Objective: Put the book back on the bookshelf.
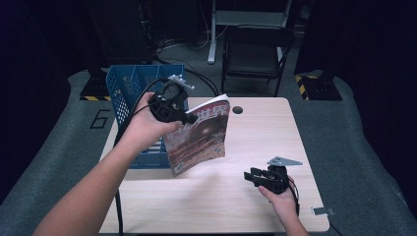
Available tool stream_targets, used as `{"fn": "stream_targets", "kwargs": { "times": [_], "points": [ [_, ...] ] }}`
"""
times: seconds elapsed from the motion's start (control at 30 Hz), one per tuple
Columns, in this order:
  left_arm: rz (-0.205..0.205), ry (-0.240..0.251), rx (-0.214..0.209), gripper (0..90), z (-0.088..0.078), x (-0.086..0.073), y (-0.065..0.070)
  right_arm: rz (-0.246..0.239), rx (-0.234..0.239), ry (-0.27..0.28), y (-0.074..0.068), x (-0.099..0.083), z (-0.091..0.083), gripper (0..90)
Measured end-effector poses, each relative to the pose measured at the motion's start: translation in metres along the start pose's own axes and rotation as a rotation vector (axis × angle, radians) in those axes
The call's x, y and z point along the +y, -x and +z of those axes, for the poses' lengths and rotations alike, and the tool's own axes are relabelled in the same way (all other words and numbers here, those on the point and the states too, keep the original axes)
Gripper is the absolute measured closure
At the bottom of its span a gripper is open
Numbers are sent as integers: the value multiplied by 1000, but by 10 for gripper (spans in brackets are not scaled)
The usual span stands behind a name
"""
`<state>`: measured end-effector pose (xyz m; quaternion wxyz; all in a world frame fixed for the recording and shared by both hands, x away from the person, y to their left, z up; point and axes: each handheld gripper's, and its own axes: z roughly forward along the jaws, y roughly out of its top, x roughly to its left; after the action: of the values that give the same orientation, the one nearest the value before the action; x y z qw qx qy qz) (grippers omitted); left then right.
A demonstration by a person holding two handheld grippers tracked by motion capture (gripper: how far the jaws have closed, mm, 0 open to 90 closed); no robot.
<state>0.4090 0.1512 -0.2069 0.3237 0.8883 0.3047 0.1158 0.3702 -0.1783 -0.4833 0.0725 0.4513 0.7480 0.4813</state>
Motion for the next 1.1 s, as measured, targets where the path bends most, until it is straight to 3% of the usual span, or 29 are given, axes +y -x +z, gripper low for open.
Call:
{"fn": "stream_targets", "kwargs": {
  "times": [0.8,1.1],
  "points": [
    [-47,9,55,838,-26,-7,-23,9,-3,0,-1,0,0,577],
    [-92,10,81,837,-34,-19,-38,8,-4,0,-1,0,1,576]
  ]
}}
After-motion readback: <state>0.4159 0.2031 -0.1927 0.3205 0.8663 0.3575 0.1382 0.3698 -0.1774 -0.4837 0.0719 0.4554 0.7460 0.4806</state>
